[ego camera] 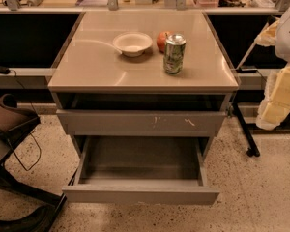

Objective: Close middle drawer

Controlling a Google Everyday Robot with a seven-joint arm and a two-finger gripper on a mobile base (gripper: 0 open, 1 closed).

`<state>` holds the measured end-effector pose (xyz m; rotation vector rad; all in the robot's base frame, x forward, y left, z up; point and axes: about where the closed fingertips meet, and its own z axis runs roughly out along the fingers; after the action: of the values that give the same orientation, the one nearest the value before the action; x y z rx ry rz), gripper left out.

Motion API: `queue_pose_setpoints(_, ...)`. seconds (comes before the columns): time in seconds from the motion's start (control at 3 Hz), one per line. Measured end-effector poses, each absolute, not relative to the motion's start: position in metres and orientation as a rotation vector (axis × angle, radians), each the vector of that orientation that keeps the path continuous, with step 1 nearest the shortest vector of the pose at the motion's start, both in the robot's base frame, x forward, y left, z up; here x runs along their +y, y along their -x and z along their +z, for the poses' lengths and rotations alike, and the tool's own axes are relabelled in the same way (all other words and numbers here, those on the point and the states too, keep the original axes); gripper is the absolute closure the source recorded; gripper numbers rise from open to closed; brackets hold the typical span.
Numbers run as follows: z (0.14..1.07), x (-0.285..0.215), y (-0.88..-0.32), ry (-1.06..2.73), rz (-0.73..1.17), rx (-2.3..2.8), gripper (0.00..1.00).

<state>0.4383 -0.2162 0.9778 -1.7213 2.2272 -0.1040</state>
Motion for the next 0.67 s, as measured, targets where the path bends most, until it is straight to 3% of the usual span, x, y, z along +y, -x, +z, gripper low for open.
queue_pose_setpoints(0.67,0.956,-0.225,-0.434,1.672,-0.107,2.272,0.00)
